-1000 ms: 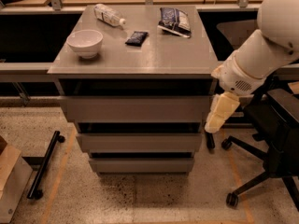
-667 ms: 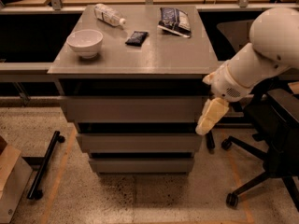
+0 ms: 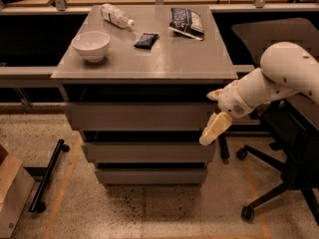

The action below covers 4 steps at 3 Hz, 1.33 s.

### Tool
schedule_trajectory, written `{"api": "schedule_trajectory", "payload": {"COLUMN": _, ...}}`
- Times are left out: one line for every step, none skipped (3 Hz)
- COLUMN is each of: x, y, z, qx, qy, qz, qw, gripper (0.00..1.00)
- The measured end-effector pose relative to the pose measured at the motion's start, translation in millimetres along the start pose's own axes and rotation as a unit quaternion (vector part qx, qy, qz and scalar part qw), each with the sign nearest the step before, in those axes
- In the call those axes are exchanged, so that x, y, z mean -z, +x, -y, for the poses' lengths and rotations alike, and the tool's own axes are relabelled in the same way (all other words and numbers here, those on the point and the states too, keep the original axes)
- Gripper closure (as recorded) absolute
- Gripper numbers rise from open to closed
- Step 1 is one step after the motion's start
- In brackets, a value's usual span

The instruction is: Open top drawer

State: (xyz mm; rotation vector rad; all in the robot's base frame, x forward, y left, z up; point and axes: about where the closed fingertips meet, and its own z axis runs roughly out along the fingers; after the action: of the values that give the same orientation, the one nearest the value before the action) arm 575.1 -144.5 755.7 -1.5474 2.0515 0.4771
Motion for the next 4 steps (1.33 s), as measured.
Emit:
{"api": "schedule_trajectory", "payload": {"x": -23, "y": 6, "z": 23, "qx": -0.006, "qy": -0.008, "qz": 0.022, "qw": 0.9997, "gripper": 0.00}}
{"api": "schedule_trajectory", "payload": {"x": -38, "y": 9, "z": 48, "qx": -0.010, "qy": -0.012, "qz": 0.036, "qw": 0.9992, "gripper": 0.00}}
{"api": "schedule_trajectory", "payload": {"x": -52, "y": 13, "z": 65, "qx": -0.015, "qy": -0.018, "qz": 0.037, "qw": 0.9991, "gripper": 0.00}}
{"api": "schedule_trajectory", "payload": {"x": -62, "y": 21, "z": 64, "qx": -0.024, "qy": -0.030, "qz": 0.039, "qw": 0.9985, "gripper": 0.18}}
